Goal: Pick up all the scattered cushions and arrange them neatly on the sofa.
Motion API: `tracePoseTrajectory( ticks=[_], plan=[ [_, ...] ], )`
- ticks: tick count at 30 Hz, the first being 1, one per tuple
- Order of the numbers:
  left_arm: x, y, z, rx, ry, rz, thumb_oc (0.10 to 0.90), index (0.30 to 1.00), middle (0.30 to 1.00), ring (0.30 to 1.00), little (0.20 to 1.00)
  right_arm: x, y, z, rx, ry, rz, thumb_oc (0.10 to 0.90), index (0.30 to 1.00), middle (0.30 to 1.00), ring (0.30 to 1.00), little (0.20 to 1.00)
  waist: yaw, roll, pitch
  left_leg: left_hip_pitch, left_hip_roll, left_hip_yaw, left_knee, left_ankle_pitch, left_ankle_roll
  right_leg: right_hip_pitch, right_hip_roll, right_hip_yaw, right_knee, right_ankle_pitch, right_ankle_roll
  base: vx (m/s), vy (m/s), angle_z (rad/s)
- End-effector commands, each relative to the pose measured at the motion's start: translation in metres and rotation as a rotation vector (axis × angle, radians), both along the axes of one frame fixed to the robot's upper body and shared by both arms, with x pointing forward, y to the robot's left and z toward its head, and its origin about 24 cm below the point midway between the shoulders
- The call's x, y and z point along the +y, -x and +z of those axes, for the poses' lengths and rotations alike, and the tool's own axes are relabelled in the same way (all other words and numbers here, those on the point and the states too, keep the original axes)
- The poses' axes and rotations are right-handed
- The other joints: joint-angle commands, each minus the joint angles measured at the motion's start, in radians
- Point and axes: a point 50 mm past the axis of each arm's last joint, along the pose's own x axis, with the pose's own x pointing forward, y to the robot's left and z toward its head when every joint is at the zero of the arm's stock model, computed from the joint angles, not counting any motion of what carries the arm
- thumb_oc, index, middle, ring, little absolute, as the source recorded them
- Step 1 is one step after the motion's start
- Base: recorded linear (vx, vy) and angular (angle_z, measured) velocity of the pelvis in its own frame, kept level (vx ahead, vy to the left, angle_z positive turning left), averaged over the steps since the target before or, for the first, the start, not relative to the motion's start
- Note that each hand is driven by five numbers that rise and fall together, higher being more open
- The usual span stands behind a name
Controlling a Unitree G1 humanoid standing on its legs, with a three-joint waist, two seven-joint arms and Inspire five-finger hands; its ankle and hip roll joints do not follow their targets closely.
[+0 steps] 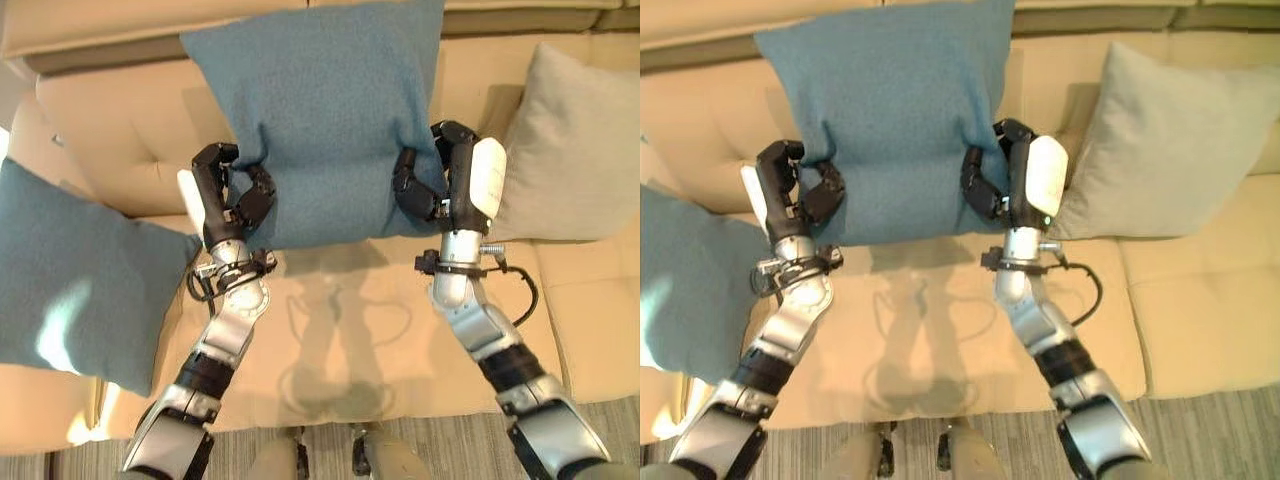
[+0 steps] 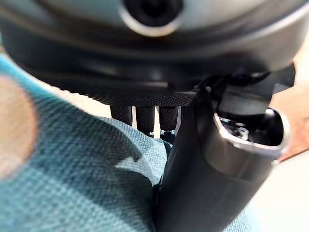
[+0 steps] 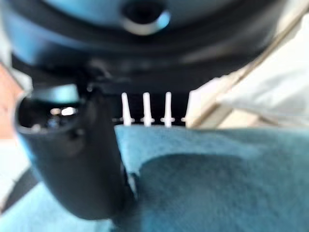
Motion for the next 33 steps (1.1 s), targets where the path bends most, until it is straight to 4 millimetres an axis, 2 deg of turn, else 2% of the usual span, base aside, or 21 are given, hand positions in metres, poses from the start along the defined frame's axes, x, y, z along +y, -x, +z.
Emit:
tracePoseTrajectory(
  ticks=[1, 3, 4, 5, 7, 8, 9, 11, 12, 17, 20, 21, 22, 26, 29, 30, 32, 33],
  plan=[
    [-0.004, -0.019, 0.080, -0.234, -0.049, -0.081, 0.400, 0.300, 0.300, 0.300, 0.300, 0.014, -0.009, 0.070, -0.182, -0.124, 0.087, 0.400, 0.300, 0.300, 0.300, 0.300, -0.011, -0.074, -0.091, -0.054, -0.025, 0.026, -0.012, -0.057, -0.018, -0.048, -0.051, 0.096, 0.004, -0.080, 0.160, -0.03, -0.020, 0.02],
    [-0.002, -0.025, 0.082, -0.204, -0.051, -0.101, 0.400, 0.300, 0.300, 0.300, 0.300, 0.016, -0.016, 0.069, -0.120, -0.141, 0.103, 0.400, 0.300, 0.300, 0.300, 0.300, -0.010, -0.075, -0.086, -0.058, -0.023, 0.024, -0.012, -0.059, -0.019, -0.052, -0.051, 0.093, 0.004, -0.081, 0.160, -0.01, -0.020, 0.07],
    [0.006, -0.038, 0.084, -0.118, -0.070, -0.120, 0.400, 0.300, 0.300, 0.300, 0.300, 0.015, -0.026, 0.067, -0.024, -0.174, 0.130, 0.400, 0.300, 0.300, 0.300, 0.300, -0.011, -0.076, -0.083, -0.069, -0.023, 0.023, -0.012, -0.050, -0.022, -0.065, -0.050, 0.093, 0.004, -0.075, 0.160, -0.02, -0.015, 0.04],
    [0.009, -0.042, 0.089, -0.103, -0.063, -0.135, 0.400, 0.300, 0.300, 0.300, 0.300, 0.017, -0.030, 0.069, 0.007, -0.165, 0.141, 0.400, 0.300, 0.300, 0.300, 0.300, -0.010, -0.076, -0.075, -0.074, -0.023, 0.023, -0.012, -0.047, -0.023, -0.070, -0.050, 0.092, 0.004, -0.072, 0.160, -0.03, -0.017, 0.05],
    [0.017, -0.047, 0.093, -0.073, -0.080, -0.131, 0.400, 0.300, 0.300, 0.300, 0.300, 0.017, -0.033, 0.073, 0.031, -0.154, 0.151, 0.400, 0.300, 0.300, 0.300, 0.300, -0.009, -0.075, -0.070, -0.075, -0.023, 0.024, -0.012, -0.045, -0.024, -0.072, -0.049, 0.091, 0.004, -0.070, 0.160, -0.02, -0.004, 0.09],
    [0.030, -0.051, 0.096, -0.022, -0.128, -0.121, 0.400, 0.300, 0.300, 0.300, 0.300, 0.018, -0.036, 0.076, 0.078, -0.104, 0.173, 0.400, 0.300, 0.300, 0.300, 0.300, -0.007, -0.073, -0.058, -0.077, -0.023, 0.025, -0.012, -0.041, -0.027, -0.074, -0.049, 0.091, 0.004, -0.066, 0.162, -0.02, -0.002, 0.05],
    [0.033, -0.051, 0.097, -0.015, -0.135, -0.126, 0.400, 0.300, 0.300, 0.300, 0.300, 0.017, -0.036, 0.076, 0.089, -0.090, 0.179, 0.400, 0.300, 0.300, 0.300, 0.300, -0.007, -0.072, -0.054, -0.077, -0.023, 0.025, -0.012, -0.040, -0.028, -0.075, -0.048, 0.090, 0.004, -0.066, 0.162, -0.02, -0.002, -0.03],
    [0.037, -0.052, 0.095, 0.004, -0.143, -0.121, 0.649, 0.674, 0.674, 0.674, 0.674, 0.018, -0.037, 0.075, 0.109, -0.068, 0.185, 0.405, 0.307, 0.307, 0.307, 0.307, -0.007, -0.071, -0.051, -0.076, -0.023, 0.025, -0.012, -0.039, -0.029, -0.075, -0.048, 0.089, 0.004, -0.065, 0.162, 0.00, 0.000, -0.02],
    [0.042, -0.054, 0.090, 0.038, -0.145, -0.121, 0.800, 0.900, 0.900, 0.900, 0.900, 0.019, -0.040, 0.070, 0.156, -0.060, 0.202, 0.800, 0.900, 0.900, 0.900, 0.900, -0.007, -0.071, -0.046, -0.073, -0.024, 0.028, -0.012, -0.040, -0.030, -0.075, -0.047, 0.092, 0.004, -0.066, 0.163, 0.00, 0.000, 0.00],
    [0.045, -0.057, 0.079, 0.095, -0.141, -0.125, 0.800, 0.900, 0.900, 0.900, 0.900, 0.018, -0.043, 0.059, 0.218, -0.081, 0.222, 0.800, 0.900, 0.900, 0.900, 0.900, -0.007, -0.066, -0.036, -0.074, -0.025, 0.032, -0.012, -0.037, -0.032, -0.078, -0.048, 0.094, 0.004, -0.063, 0.164, 0.00, 0.000, 0.00],
    [0.044, -0.052, 0.059, 0.126, -0.137, -0.148, 0.800, 0.900, 0.900, 0.900, 0.900, 0.017, -0.039, 0.038, 0.261, -0.125, 0.245, 0.800, 0.900, 0.900, 0.900, 0.900, -0.008, -0.060, -0.031, -0.069, -0.026, 0.034, -0.012, -0.040, -0.031, -0.074, -0.047, 0.095, 0.004, -0.067, 0.163, 0.00, 0.000, 0.00],
    [0.044, -0.052, 0.059, 0.127, -0.137, -0.148, 0.800, 0.900, 0.900, 0.900, 0.900, 0.016, -0.039, 0.037, 0.262, -0.125, 0.244, 0.800, 0.900, 0.900, 0.900, 0.900, -0.008, -0.060, -0.032, -0.069, -0.026, 0.034, -0.012, -0.040, -0.031, -0.074, -0.047, 0.095, 0.004, -0.067, 0.163, 0.00, 0.025, -0.03],
    [0.048, -0.050, 0.047, 0.155, -0.137, -0.140, 0.800, 0.900, 0.900, 0.900, 0.900, 0.012, -0.037, 0.026, 0.285, -0.137, 0.242, 0.800, 0.900, 0.900, 0.900, 0.900, -0.008, -0.059, -0.032, -0.062, -0.025, 0.038, -0.012, -0.043, -0.031, -0.068, -0.047, 0.096, 0.004, -0.070, 0.163, 0.00, 0.017, -0.03],
    [0.056, -0.044, 0.031, 0.176, -0.101, -0.131, 0.800, 0.900, 0.900, 0.900, 0.900, 0.002, -0.032, 0.009, 0.325, -0.126, 0.230, 0.800, 0.900, 0.900, 0.900, 0.900, -0.010, -0.059, -0.035, -0.047, -0.024, 0.042, -0.012, -0.049, -0.030, -0.056, -0.047, 0.097, 0.004, -0.075, 0.161, 0.01, 0.008, -0.01],
    [0.069, -0.027, 0.000, 0.205, -0.062, -0.136, 0.800, 0.900, 0.900, 0.900, 0.900, -0.025, -0.016, -0.027, 0.396, -0.118, 0.185, 0.800, 0.900, 0.900, 0.900, 0.900, -0.014, -0.060, -0.046, -0.013, -0.021, 0.049, -0.012, -0.062, -0.027, -0.023, -0.048, 0.094, 0.004, -0.084, 0.159, 0.07, 0.016, -0.04],
    [0.080, -0.014, -0.018, 0.236, -0.067, -0.130, 0.800, 0.900, 0.900, 0.900, 0.900, -0.045, -0.001, -0.052, 0.448, -0.133, 0.149, 0.800, 0.900, 0.900, 0.900, 0.900, -0.017, -0.061, -0.060, 0.013, -0.022, 0.054, -0.012, -0.072, -0.023, 0.001, -0.047, 0.092, 0.004, -0.091, 0.159, 0.07, 0.019, -0.08],
    [0.080, -0.014, -0.019, 0.238, -0.067, -0.130, 0.800, 0.900, 0.900, 0.900, 0.900, -0.045, 0.000, -0.053, 0.449, -0.134, 0.149, 0.800, 0.900, 0.900, 0.900, 0.900, -0.017, -0.062, -0.064, 0.009, -0.023, 0.054, -0.012, -0.068, -0.023, -0.003, -0.048, 0.092, 0.004, -0.087, 0.159, 0.05, 0.015, -0.04],
    [0.089, -0.001, -0.032, 0.262, -0.089, -0.121, 0.800, 0.900, 0.900, 0.900, 0.900, -0.064, 0.015, -0.073, 0.497, -0.134, 0.109, 0.800, 0.900, 0.900, 0.900, 0.900, -0.020, -0.061, -0.075, 0.036, -0.022, 0.058, -0.012, -0.082, -0.019, 0.024, -0.049, 0.089, 0.004, -0.099, 0.159, 0.09, 0.018, 0.00]
  ],
)
